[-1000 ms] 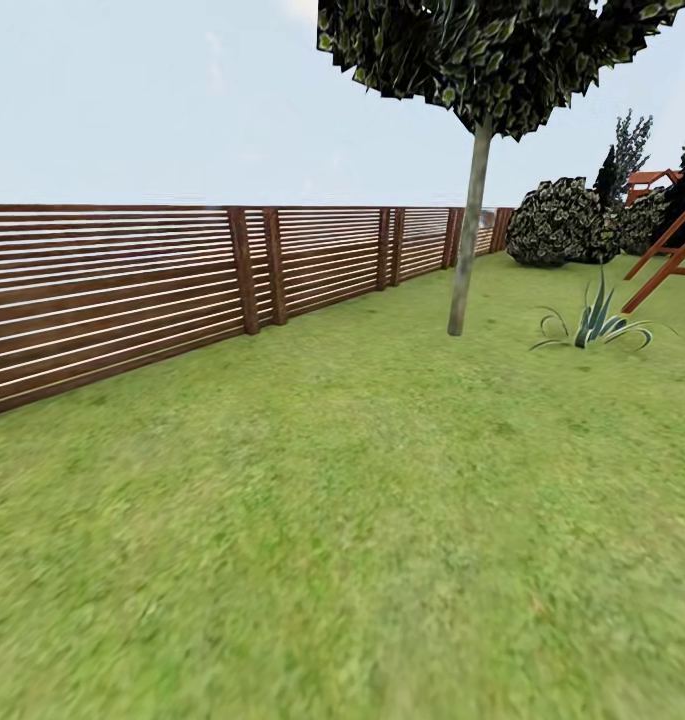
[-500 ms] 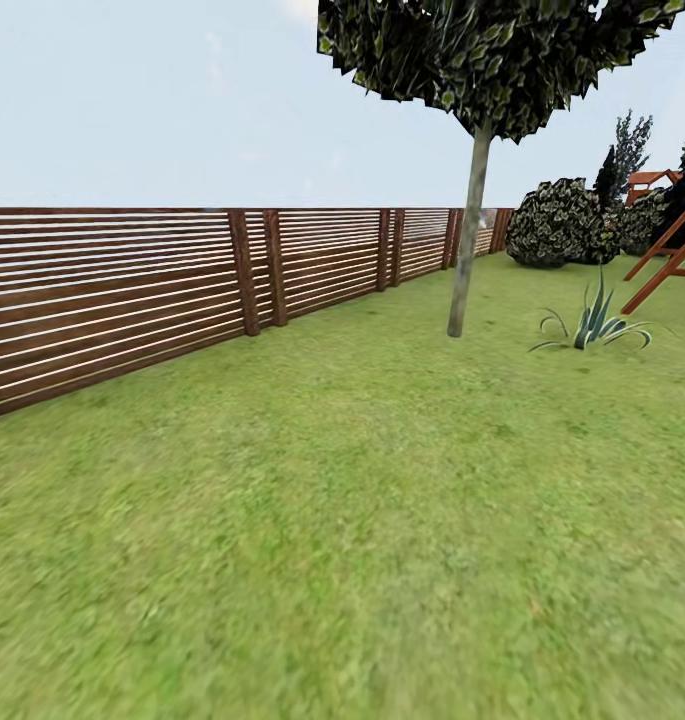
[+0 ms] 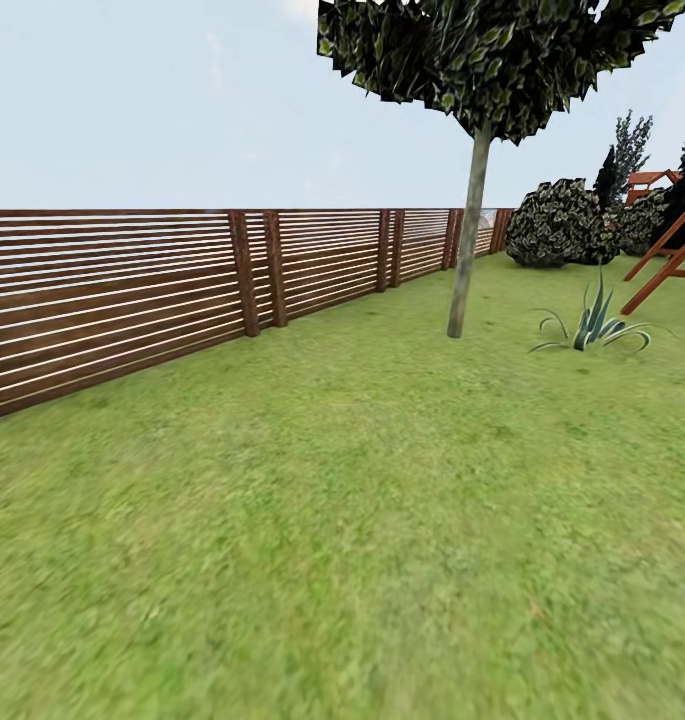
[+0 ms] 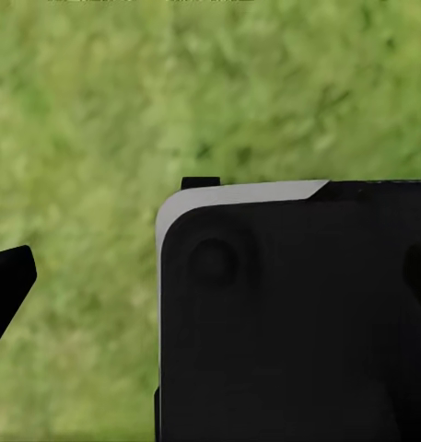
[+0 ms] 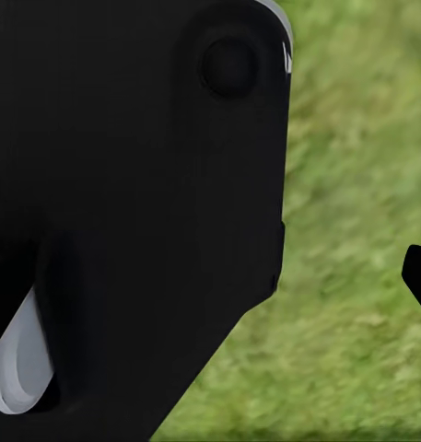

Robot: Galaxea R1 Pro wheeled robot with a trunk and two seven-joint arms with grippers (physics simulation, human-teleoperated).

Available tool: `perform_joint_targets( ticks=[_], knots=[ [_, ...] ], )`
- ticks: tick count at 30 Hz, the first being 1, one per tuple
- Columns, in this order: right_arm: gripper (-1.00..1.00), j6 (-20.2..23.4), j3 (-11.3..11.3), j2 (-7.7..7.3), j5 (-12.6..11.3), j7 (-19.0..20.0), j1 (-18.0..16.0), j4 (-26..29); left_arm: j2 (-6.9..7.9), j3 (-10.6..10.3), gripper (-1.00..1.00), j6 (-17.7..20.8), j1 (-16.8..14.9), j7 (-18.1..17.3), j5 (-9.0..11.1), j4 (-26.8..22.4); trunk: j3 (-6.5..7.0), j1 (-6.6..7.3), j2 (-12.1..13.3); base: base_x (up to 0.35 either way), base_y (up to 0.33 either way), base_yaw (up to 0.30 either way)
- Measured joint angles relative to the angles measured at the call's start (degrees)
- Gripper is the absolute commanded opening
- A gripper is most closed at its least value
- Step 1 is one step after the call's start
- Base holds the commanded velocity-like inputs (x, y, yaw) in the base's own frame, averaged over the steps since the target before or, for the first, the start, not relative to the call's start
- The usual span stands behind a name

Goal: Take the three Easter eggs out of the wicker basket on the lawn in the garden, then place them on the lawn next to a single tree (choose any tree) so that all three eggs are next to the same tree and none are left in the basket.

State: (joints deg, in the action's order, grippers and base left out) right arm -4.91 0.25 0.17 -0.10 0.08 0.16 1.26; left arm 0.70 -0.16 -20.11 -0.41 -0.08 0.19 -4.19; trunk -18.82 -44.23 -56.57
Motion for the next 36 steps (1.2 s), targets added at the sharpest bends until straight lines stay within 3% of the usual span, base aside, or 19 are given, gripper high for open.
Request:
perform_joint_targets(
  ticks=[9, 36],
  knots=[
    [1.00, 0.0, 0.0, 0.00, 0.0, 0.0, 0.0, 0.0, 0.07, -0.3, 1.00, 0.0, 0.0, 0.0, -0.2, 0.0, 0.00, 0.03, 0.0, 0.129, 0.000, 0.000],
    [1.00, 0.0, -0.1, 0.00, -0.1, 0.0, 0.0, 0.1, 0.09, -0.3, 1.00, 0.0, 0.0, 0.0, -0.2, 0.0, 0.00, 0.03, 0.0, 0.332, 0.000, 0.000]
  ],
)
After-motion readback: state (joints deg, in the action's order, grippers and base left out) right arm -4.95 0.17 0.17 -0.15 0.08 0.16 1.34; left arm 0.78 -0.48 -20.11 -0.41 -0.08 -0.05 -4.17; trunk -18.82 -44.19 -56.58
